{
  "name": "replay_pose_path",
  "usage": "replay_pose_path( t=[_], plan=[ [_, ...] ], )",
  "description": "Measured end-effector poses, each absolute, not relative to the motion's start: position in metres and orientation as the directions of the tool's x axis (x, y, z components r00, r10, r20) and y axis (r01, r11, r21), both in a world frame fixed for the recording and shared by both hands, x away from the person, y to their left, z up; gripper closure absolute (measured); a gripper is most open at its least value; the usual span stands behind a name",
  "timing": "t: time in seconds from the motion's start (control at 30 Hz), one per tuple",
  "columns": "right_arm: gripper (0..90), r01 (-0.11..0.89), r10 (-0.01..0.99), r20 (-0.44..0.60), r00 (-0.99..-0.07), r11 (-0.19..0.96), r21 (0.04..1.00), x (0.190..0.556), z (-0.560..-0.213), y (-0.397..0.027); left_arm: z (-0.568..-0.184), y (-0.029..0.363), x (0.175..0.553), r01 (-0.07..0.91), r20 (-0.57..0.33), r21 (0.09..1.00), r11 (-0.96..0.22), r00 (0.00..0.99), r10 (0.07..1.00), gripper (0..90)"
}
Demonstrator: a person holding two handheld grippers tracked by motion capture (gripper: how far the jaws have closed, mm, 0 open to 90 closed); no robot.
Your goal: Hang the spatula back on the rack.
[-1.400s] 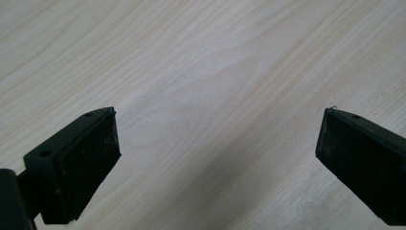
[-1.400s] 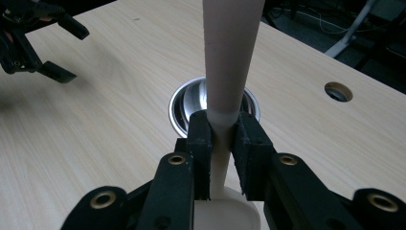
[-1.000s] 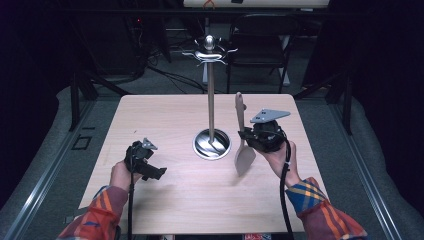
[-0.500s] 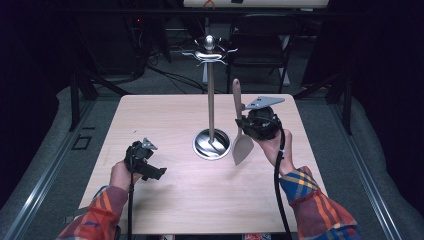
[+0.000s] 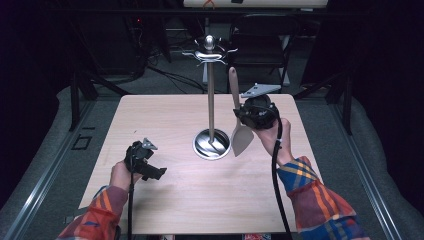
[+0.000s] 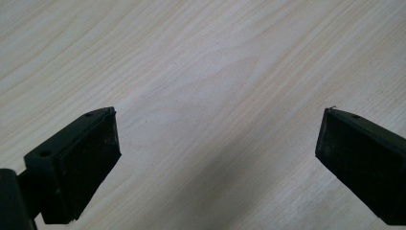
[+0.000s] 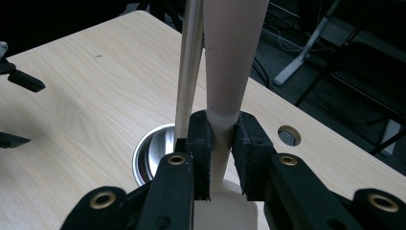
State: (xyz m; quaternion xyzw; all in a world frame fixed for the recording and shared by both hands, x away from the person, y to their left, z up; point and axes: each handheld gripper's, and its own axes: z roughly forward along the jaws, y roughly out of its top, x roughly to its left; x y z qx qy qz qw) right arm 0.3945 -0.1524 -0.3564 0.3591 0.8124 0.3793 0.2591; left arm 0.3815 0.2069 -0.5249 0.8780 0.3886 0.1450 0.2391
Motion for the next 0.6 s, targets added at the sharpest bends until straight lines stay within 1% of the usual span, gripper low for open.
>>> replay_pose_path(
  t=[0.37, 0.6],
  plan=[
    [77.7, 0.387, 0.786, -0.137, -0.602, 0.438, 0.812, 0.400, -0.347, -0.147, -0.525, 0.207, 0.381, 0.610, 0.070, 0.532, -0.587, 0.659, 0.749, 1.1],
    [77.7, 0.387, 0.783, -0.150, -0.604, 0.452, 0.804, 0.402, -0.344, -0.146, -0.524, 0.207, 0.381, 0.610, 0.074, 0.529, -0.590, 0.659, 0.748, 1.1]
  ],
)
